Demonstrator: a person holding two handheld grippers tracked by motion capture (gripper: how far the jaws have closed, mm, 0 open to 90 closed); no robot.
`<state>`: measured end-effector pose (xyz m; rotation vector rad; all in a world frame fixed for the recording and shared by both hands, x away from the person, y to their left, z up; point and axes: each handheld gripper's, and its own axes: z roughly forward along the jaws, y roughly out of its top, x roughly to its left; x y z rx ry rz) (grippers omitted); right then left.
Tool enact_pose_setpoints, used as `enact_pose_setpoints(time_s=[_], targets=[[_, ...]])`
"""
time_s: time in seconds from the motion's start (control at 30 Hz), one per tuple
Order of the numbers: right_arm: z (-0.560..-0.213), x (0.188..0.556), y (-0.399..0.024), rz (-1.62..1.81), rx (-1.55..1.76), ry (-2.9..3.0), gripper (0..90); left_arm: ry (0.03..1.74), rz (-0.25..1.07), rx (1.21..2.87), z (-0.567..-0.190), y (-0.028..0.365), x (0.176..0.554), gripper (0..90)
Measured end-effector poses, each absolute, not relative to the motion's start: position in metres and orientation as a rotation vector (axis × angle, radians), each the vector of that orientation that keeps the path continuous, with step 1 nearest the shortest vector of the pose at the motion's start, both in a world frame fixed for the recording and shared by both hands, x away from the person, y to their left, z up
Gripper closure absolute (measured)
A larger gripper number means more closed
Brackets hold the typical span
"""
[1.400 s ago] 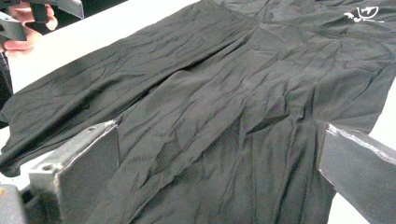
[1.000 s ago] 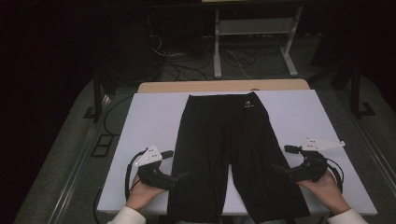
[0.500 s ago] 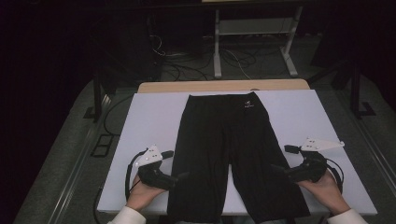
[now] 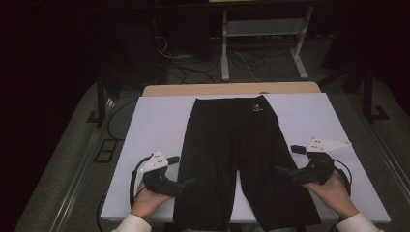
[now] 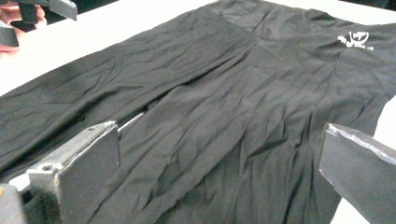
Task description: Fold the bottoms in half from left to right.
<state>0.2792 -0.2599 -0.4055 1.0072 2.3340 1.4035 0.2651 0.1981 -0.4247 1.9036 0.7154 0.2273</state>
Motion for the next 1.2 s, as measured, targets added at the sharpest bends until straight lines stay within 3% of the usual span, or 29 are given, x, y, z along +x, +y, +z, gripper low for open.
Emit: enact_pose_setpoints(time_s=[1.2], targets=[[-0.385, 0.327, -0.236, 1.367, 0.987, 2.405, 0.0, 0.725, 0.227, 1.902, -0.425, 0.199, 0.266, 0.0]])
